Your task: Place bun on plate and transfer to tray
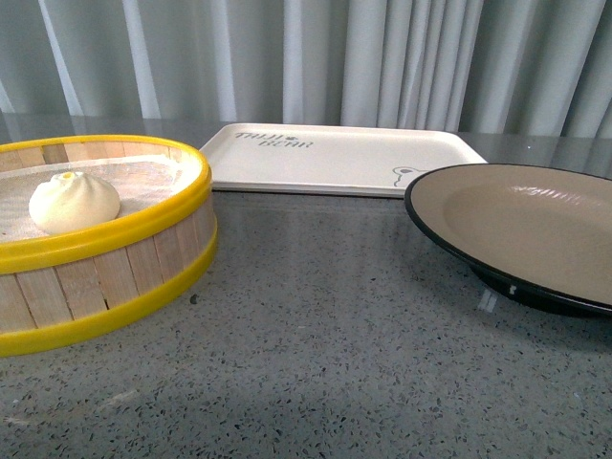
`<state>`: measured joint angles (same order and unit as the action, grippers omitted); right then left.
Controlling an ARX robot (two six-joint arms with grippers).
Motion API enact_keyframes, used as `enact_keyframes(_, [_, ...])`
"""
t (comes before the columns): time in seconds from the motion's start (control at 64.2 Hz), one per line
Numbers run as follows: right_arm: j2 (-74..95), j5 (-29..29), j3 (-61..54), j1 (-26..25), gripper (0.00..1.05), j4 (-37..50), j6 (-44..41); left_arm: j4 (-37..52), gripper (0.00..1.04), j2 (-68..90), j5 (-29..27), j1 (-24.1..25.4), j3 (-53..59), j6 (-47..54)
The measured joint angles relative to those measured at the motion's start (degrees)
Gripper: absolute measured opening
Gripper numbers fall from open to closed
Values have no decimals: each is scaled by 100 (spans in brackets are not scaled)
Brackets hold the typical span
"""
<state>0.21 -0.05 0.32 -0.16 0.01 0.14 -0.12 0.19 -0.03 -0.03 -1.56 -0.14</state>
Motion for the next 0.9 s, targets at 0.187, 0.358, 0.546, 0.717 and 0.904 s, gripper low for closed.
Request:
enact_keyframes(0.187, [0, 0, 0, 0, 96, 0, 0, 0, 98, 0, 0, 0, 0, 0])
enact_keyframes(0.358, [0, 0, 0, 0, 96, 0, 0, 0, 98, 0, 0, 0, 0, 0])
enact_keyframes(0.546, [0, 0, 0, 0, 96, 0, 0, 0, 98, 0, 0, 0, 0, 0])
enact_keyframes(0.717, [0, 0, 0, 0, 96, 0, 0, 0, 98, 0, 0, 0, 0, 0])
enact_keyframes(0.904, [0, 0, 0, 0, 96, 0, 0, 0, 98, 0, 0, 0, 0, 0])
